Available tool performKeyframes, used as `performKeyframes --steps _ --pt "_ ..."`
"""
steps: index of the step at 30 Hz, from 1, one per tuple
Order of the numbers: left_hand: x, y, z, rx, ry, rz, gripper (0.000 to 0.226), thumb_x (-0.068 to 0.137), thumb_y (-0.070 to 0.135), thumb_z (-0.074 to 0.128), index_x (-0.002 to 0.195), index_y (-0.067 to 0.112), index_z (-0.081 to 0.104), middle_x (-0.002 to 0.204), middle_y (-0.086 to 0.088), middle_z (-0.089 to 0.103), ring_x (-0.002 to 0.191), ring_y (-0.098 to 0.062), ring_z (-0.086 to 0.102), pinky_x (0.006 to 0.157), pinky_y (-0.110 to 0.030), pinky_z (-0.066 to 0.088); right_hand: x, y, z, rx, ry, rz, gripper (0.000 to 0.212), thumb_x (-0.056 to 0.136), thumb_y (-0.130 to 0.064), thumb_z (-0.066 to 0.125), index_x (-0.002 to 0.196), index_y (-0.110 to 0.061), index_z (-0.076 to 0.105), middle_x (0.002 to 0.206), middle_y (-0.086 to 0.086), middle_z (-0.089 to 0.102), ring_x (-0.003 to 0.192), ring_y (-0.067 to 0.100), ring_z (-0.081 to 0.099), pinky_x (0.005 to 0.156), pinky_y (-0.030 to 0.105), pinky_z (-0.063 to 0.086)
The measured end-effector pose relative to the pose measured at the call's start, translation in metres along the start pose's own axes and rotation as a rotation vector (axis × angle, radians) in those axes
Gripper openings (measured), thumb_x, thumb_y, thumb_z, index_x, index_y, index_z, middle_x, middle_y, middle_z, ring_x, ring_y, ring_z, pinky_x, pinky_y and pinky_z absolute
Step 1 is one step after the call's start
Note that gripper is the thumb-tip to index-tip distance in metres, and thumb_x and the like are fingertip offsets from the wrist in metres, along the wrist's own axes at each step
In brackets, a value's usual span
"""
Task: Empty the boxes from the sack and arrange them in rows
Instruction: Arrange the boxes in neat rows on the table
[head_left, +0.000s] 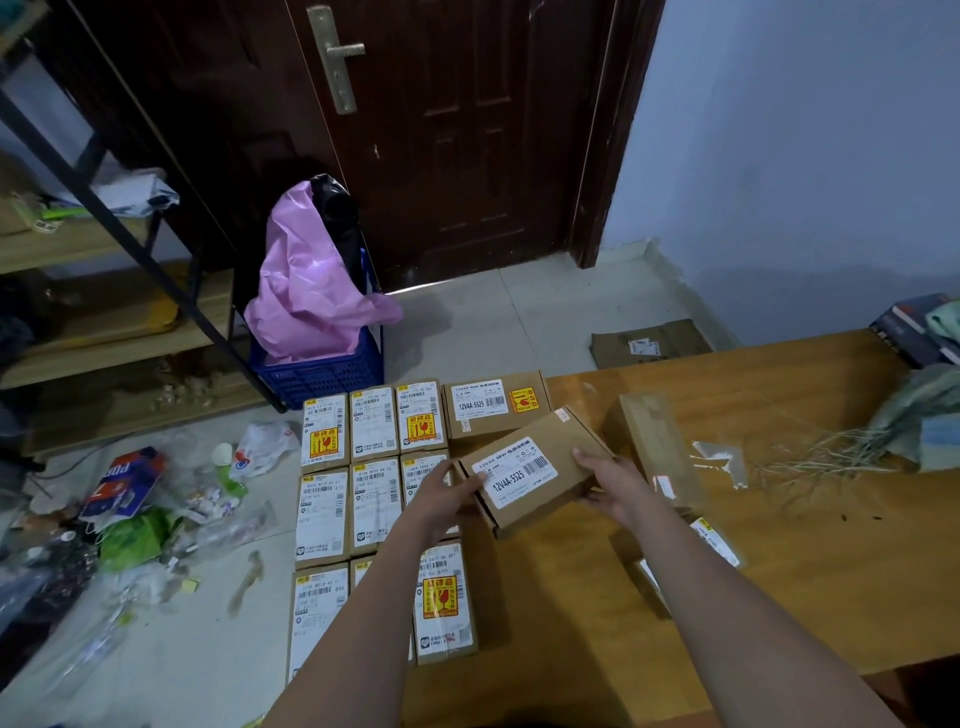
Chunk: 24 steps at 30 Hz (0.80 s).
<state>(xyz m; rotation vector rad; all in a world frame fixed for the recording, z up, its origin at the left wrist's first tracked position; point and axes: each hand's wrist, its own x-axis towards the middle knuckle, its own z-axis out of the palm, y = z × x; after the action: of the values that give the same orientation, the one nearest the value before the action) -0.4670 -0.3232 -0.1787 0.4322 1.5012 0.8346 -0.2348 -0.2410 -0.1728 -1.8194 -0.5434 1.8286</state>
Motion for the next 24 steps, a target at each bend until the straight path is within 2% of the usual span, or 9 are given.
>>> performKeyframes --steps 2,6,8,12,15,24 --pt "0.002 0.002 -0.002 0.004 0.083 0.036 0.052 0.086 0.019 0.074 0.132 0.015 0.049 0.118 -0.015 0.067 0.098 -0.03 0.07 0.079 -0.045 0.061 0.0 0.0 -0.004 -0.052 0.009 0.019 0.058 0.088 -0.019 0.074 0.135 -0.005 0.043 0.133 0.017 0.052 0.12 0.038 0.054 0.093 0.048 0.055" --pt "0.003 0.0 -0.004 0.131 0.188 0.091 0.055 0.087 0.018 0.074 0.136 0.018 0.049 0.099 -0.011 0.071 0.093 -0.03 0.07 0.086 -0.047 0.058 -0.003 0.002 -0.012 -0.145 -0.047 0.063 0.056 0.089 -0.013 0.071 0.138 -0.006 0.044 0.137 0.018 0.052 0.119 0.038 0.056 0.093 0.05 0.054" --pt "0.007 0.0 -0.001 0.23 0.228 0.094 0.055 0.088 0.018 0.072 0.139 0.015 0.05 0.104 -0.012 0.071 0.097 -0.03 0.069 0.09 -0.047 0.057 -0.004 0.005 -0.012 -0.138 -0.068 0.063 0.058 0.091 -0.007 0.067 0.143 -0.01 0.04 0.139 0.019 0.049 0.12 0.041 0.055 0.093 0.053 0.054" --pt "0.005 0.005 0.009 0.47 0.234 0.107 0.049 0.094 0.016 0.063 0.14 0.006 0.05 0.129 -0.014 0.063 0.111 -0.033 0.063 0.095 -0.04 0.053 -0.001 0.008 -0.011 -0.161 -0.021 0.03 0.063 0.093 -0.006 0.063 0.149 -0.013 0.034 0.144 0.018 0.045 0.125 0.042 0.051 0.094 0.053 0.053" --pt "0.006 0.004 0.012 0.636 0.224 0.151 0.033 0.093 0.008 0.058 0.125 0.003 0.062 0.123 -0.016 0.066 0.115 -0.034 0.061 0.094 -0.038 0.051 0.006 0.011 -0.011 -0.157 0.011 0.024 0.066 0.093 -0.004 0.063 0.15 -0.015 0.032 0.146 0.017 0.042 0.127 0.041 0.049 0.094 0.054 0.053" --pt "0.029 0.0 0.007 0.775 0.235 0.161 0.038 0.093 0.003 0.052 0.13 0.009 0.061 0.127 -0.01 0.066 0.119 -0.025 0.059 0.099 -0.032 0.048 0.03 0.015 0.002 -0.218 0.103 -0.007 0.063 0.094 -0.003 0.061 0.149 -0.02 0.034 0.147 0.017 0.041 0.126 0.04 0.051 0.092 0.053 0.054"
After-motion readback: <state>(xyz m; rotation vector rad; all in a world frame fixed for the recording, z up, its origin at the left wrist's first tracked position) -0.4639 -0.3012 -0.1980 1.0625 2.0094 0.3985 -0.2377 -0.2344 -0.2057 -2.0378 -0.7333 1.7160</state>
